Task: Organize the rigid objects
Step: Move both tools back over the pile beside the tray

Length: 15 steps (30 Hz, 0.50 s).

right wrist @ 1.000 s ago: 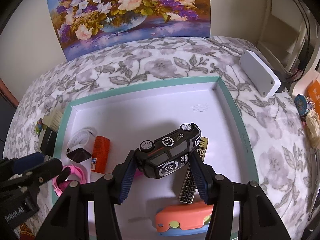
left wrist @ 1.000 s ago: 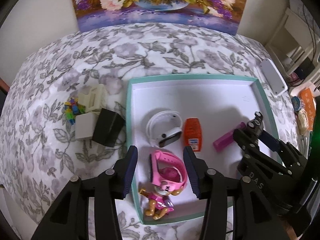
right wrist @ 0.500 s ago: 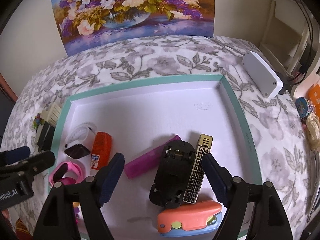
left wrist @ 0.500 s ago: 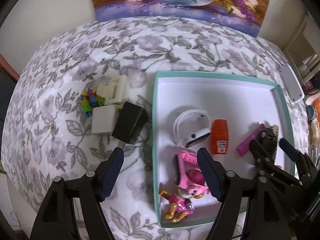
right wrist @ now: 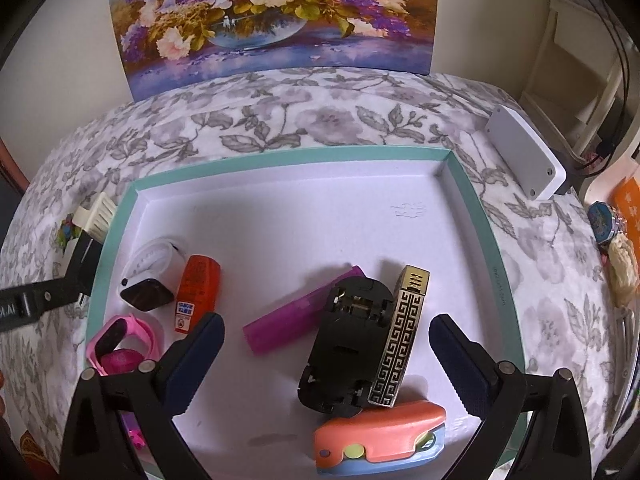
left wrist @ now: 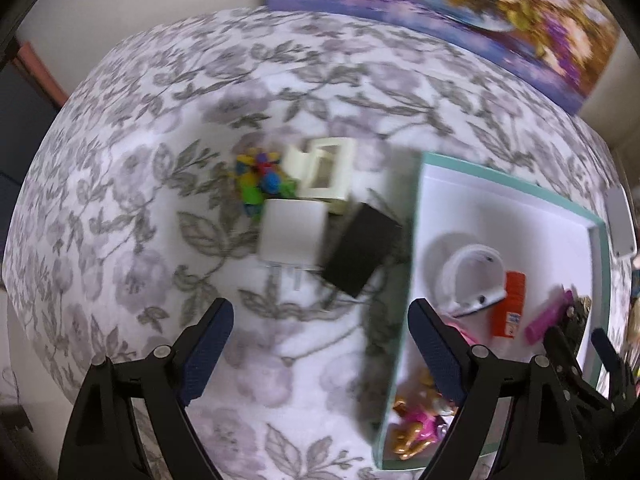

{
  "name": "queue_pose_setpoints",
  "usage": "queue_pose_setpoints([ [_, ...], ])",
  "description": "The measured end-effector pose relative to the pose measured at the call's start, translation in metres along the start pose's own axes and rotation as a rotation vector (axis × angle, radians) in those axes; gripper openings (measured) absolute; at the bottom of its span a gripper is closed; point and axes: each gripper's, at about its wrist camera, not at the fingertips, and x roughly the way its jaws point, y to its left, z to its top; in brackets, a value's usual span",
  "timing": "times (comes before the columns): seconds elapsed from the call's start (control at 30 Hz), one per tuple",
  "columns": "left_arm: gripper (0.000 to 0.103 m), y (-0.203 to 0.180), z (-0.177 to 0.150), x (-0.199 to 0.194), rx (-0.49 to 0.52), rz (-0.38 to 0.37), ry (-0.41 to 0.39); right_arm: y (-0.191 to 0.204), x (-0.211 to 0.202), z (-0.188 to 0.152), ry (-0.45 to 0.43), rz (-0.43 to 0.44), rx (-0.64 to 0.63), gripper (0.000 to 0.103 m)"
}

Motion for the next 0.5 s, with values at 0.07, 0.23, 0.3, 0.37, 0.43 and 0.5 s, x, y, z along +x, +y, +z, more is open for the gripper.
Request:
queue_pose_setpoints([
  [0.07, 0.089, 0.01, 0.004, -0.001, -0.027, 0.0, 0.0, 0.002, -0.002, 0.002, -0.003, 0.009, 0.007, 0.103],
  [0.23, 0.089, 0.049, 0.013, -0.004, -0.124, 0.031, -0.014, 0.011, -0.011, 0.006, -0.015, 0.055, 0.037, 0.103],
  [0.3, 0.089, 0.064, 0.017, -0.005, -0.162, 0.043, -0.018, 0.02, -0.014, 0.007, -0.022, 0.058, 0.019, 0.103],
  [0.37, 0.089, 0.079, 0.02, -0.006, -0.198, 0.049, -0.021, 0.031, -0.016, 0.007, -0.03, 0.053, -0.006, 0.103],
  [0.43, 0.089, 0.089, 0.023, -0.006, -0.217, 0.052, -0.023, 0.043, -0.019, 0.008, -0.034, 0.063, -0.03, 0.103],
  [0.5, 0.089, 0.099, 0.025, -0.006, -0.229, 0.052, -0.025, 0.055, -0.021, 0.007, -0.037, 0.075, -0.049, 0.103],
])
